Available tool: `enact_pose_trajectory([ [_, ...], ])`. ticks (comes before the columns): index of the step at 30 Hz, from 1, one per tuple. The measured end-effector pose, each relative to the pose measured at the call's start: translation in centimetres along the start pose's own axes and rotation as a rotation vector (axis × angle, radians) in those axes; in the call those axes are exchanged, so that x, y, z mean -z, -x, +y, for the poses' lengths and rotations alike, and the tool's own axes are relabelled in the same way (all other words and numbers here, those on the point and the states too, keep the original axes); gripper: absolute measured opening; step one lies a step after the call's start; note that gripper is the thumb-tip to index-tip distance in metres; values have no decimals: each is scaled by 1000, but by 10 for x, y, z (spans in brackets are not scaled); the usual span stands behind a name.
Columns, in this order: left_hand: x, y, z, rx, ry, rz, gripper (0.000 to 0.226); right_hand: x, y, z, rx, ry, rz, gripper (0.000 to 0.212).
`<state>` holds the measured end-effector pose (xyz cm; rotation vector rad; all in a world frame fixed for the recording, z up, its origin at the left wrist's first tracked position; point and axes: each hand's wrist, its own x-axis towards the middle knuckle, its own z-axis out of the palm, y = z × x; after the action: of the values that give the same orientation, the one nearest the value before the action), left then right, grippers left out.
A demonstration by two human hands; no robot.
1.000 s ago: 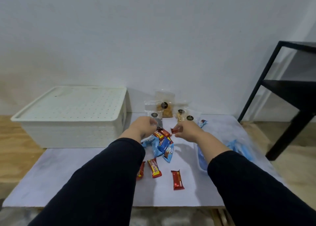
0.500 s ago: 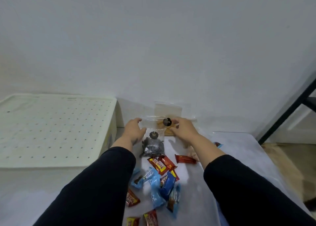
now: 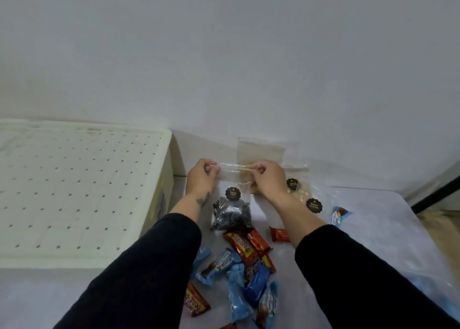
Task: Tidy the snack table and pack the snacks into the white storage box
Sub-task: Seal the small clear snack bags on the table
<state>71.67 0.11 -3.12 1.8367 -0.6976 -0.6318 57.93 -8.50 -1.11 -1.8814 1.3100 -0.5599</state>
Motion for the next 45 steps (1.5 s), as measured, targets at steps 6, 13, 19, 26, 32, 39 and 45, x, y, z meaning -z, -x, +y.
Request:
enact_pose_trajectory([
  [6, 6, 9, 6, -86, 107, 18, 7, 27, 4, -5, 94, 55, -25, 14],
  [13, 6, 21, 27, -155, 165, 9, 6, 59, 16, -14, 146, 117, -43, 12],
  [19, 4, 33, 33, -187, 159, 18, 7, 72, 32, -18, 202, 124, -69, 12],
  [26, 1, 46, 36, -187, 163, -20, 6, 72, 50, -13, 259, 140, -63, 7],
  [32, 6, 52, 38, -170, 161, -44, 7, 74, 54, -13, 255, 167, -83, 7],
  [39, 8, 56, 37, -163, 191, -65, 9, 67, 56, -18, 284, 147, -69, 8],
  [45, 10, 52, 33, -160, 214, -67, 8, 62, 54, -18, 270, 132, -121, 10],
])
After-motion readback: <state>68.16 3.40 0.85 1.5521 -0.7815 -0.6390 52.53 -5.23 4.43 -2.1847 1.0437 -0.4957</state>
